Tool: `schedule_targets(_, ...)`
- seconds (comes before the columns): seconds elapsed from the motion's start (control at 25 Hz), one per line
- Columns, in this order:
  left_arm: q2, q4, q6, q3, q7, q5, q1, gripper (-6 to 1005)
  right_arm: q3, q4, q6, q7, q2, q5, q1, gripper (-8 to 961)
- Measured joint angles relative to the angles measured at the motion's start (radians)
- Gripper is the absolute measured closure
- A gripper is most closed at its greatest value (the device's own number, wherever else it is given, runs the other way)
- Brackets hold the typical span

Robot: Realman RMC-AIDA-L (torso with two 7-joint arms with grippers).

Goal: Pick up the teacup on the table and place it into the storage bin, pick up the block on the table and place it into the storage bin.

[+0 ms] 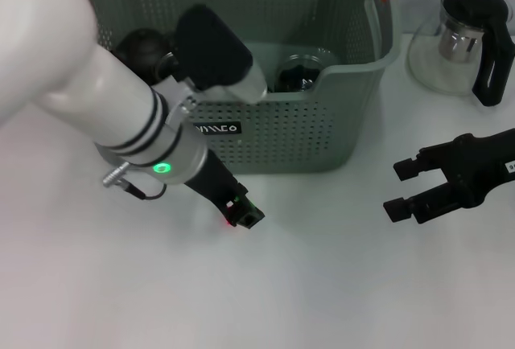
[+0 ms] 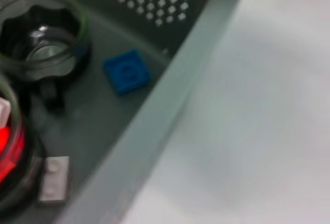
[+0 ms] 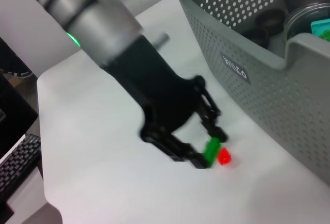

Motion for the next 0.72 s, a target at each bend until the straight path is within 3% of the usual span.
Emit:
schedule_targets(0.16,0.003,0.095,0.154,-0.084,0.048,-0.067,0.015,562,0.0,0.0,-0.007,-0.006,-0.001,-0.002,-0.004,7)
schedule_targets(0.24,0.008,0.15,0.296,-0.215,0.115,-0.168,0.014,556,0.0,0.0,-0.008,-0.009,-0.003,-0.002,-0.005,7)
schedule_targets(0.44,0.027,0.203,0.441,-0.489,0.168,-0.35,-0.038,540,0.0,0.0,-0.009,-0.02,-0.003,-0.002,-0.007,6)
schedule_targets(0.6,0.068,0.186,0.413,-0.636,0.172,-0.458,-0.109,528,0.0,0.0,-0.007,-0.023,-0.002,-0.002,-0.006,6)
schedule_targets(0.72,0.107,0.117,0.293,-0.642,0.173,-0.446,-0.162,518,0.0,0.006,-0.004,-0.028,-0.002,-0.002,-0.003,6)
